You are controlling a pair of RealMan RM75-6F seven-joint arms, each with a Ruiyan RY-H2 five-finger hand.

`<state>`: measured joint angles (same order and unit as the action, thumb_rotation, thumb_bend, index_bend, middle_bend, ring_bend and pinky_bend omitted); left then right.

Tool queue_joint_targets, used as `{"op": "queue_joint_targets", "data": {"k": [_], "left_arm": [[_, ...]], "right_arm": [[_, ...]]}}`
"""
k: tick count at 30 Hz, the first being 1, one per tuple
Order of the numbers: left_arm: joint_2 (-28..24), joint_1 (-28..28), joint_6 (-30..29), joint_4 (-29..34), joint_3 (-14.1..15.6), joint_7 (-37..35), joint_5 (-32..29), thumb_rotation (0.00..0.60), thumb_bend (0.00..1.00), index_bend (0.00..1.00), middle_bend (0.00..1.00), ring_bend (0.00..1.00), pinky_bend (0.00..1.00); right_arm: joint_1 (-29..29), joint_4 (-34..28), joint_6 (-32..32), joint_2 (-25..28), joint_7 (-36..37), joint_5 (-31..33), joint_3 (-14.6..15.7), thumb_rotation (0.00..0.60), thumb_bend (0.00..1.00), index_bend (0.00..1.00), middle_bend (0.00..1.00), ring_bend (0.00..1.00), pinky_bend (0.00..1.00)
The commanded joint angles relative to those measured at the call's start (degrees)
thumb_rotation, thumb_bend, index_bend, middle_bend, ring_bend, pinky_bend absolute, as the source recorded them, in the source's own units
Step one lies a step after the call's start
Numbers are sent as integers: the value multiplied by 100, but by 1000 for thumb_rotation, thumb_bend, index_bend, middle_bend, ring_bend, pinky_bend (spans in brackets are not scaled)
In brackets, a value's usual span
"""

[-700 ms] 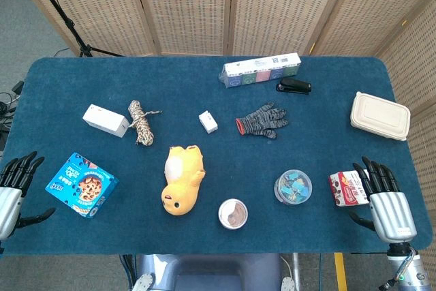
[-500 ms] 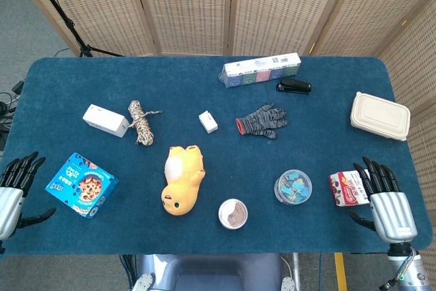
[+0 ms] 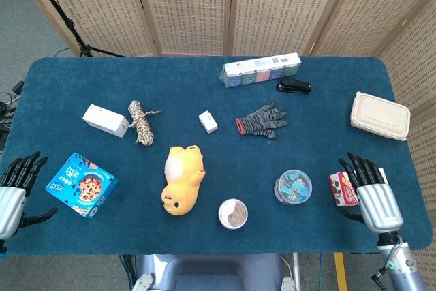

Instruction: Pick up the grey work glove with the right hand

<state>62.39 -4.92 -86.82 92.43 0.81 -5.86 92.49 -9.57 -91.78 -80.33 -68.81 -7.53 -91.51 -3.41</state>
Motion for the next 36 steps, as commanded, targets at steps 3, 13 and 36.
{"op": "queue_joint_targets", "data": {"k": [3,13,36], "left_arm": [[65,-12,9,32,-20,158,-25,600,0,0,0,0,0],[170,-72,91,64,-49,350,-51,600,0,0,0,0,0],[290,-315,670,88,-324,696,-860,600,0,0,0,0,0]], "right_arm": [[-898,-68,1113,-59,-285,363,-451,600,0,24,0,0,67],[-2255,235,2747,-475,-716,1676,-1192,600,0,31,0,0,67],[-4591,3737,4793,-2482,-1501,3596,-1274,600,0,67,0,0,88]]}}
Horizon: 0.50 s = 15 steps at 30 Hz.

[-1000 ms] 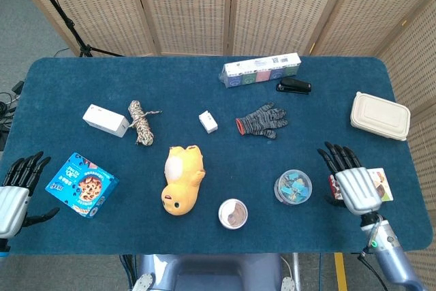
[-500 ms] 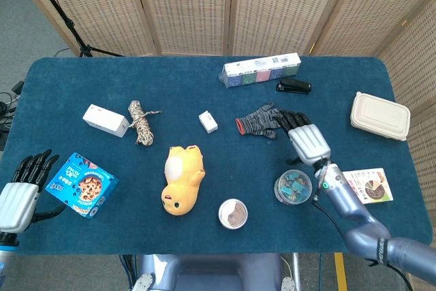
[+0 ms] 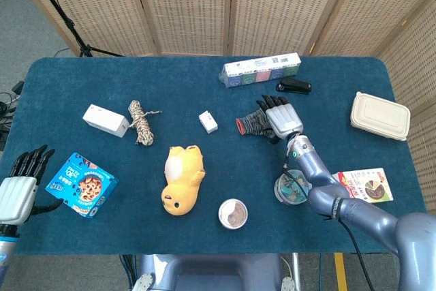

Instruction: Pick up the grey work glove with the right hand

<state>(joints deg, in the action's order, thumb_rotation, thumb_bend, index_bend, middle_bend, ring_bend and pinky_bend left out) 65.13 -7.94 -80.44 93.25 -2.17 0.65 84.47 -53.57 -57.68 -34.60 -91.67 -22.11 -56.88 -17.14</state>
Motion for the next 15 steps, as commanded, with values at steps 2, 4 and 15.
{"op": "queue_joint_targets", "data": {"k": [2,4,15], "left_arm": [[29,-21,50,15,-31,86,-87,600,0,0,0,0,0],[44,-33,76,26,-27,133,-103,600,0,0,0,0,0],[99,-67,151,26,-59,271,-251,600,0,0,0,0,0]], "right_arm": [[-244,488,304,-267,-1,186,126,600,0,67,0,0,88],[-304,678,424,-342,42,250,162,600,0,66,0,0,88],[-558,1461,902,-688,388,436,253,600,0,68,0,0,113]]}}
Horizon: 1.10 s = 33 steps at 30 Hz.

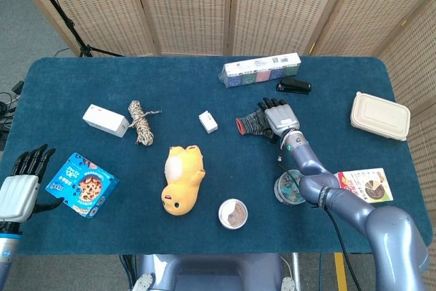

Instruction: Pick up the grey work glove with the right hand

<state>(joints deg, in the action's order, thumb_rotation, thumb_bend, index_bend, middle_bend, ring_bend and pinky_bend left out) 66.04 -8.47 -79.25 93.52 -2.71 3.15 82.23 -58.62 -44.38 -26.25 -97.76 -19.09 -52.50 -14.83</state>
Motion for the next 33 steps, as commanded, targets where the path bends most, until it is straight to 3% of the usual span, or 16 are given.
{"op": "queue_joint_targets", "data": {"k": [1,7,13,16,20,26,33], "left_arm": [[12,-22,50,-5,-8,30,-42,600,0,0,0,0,0],[33,-44,80,-6,-26,88,-103,600,0,0,0,0,0],[56,-52,93,-14,-18,138,-118,600,0,0,0,0,0],[66,-56,97,-18,-20,150,-131,600,0,0,0,0,0],[68,-64,117,-14,-8,160,-134,600,0,0,0,0,0],[55,-52,94,10,7,158,-117,600,0,0,0,0,0],[34,-103,139,50,16,207,-63,600,0,0,0,0,0]], "right_arm": [[-71,199,94,-109,109,-7,32,600,0,70,0,0,115],[-185,691,271,-344,254,-67,93,600,42,95,0,0,119],[-268,1080,389,-553,508,-198,81,600,212,162,7,0,141],[-273,1156,353,-609,698,-343,66,600,291,212,82,17,201],[-258,1240,387,-644,926,-503,71,600,364,241,159,117,298],[-164,1198,176,-662,1382,-810,44,600,397,382,313,304,443],[74,652,-369,-406,2041,-1334,74,600,444,448,383,361,485]]}}
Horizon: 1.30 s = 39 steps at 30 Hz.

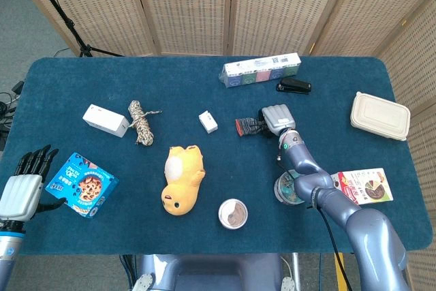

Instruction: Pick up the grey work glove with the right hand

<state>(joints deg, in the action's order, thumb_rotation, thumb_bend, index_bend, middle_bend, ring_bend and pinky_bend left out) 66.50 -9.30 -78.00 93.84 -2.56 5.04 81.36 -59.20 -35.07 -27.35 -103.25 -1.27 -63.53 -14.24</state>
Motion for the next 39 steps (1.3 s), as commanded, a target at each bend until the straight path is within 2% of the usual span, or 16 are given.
{"op": "queue_joint_targets", "data": {"k": [1,8,13,16,20,27,32,39], "left_arm": [[-23,-36,28,33,4,21,48,600,0,0,0,0,0],[-244,-276,311,154,61,-34,340,600,0,0,0,0,0],[-626,-611,664,340,128,-279,779,600,0,0,0,0,0],[-910,-892,911,551,139,-466,1105,600,0,0,0,0,0],[-1333,-1319,1277,901,147,-898,1527,600,0,0,0,0,0],[-1765,-1918,1941,1448,173,-1351,1836,600,0,0,0,0,0],[-1891,-2276,2361,1767,140,-1450,1843,600,0,0,0,0,0],[-1906,-2597,2729,2140,9,-1407,1553,600,0,0,0,0,0]], "right_arm": [[172,-392,-345,197,362,-286,8,600,446,448,386,364,487],[515,-1380,-1006,690,706,-610,37,600,499,463,420,391,511],[768,-2621,-1302,1216,439,-446,-13,600,504,462,420,391,512],[871,-3417,-1554,1515,-213,-251,17,600,520,464,422,391,512],[971,-4539,-2062,1729,-1218,346,-58,600,552,470,427,391,513],[964,-6013,-3047,1761,-2404,1319,-284,600,568,475,430,393,525],[826,-6550,-3614,1586,-3038,1750,-402,600,584,468,429,393,524],[671,-6877,-3949,1356,-3336,2041,-500,600,586,468,429,393,525]]}}
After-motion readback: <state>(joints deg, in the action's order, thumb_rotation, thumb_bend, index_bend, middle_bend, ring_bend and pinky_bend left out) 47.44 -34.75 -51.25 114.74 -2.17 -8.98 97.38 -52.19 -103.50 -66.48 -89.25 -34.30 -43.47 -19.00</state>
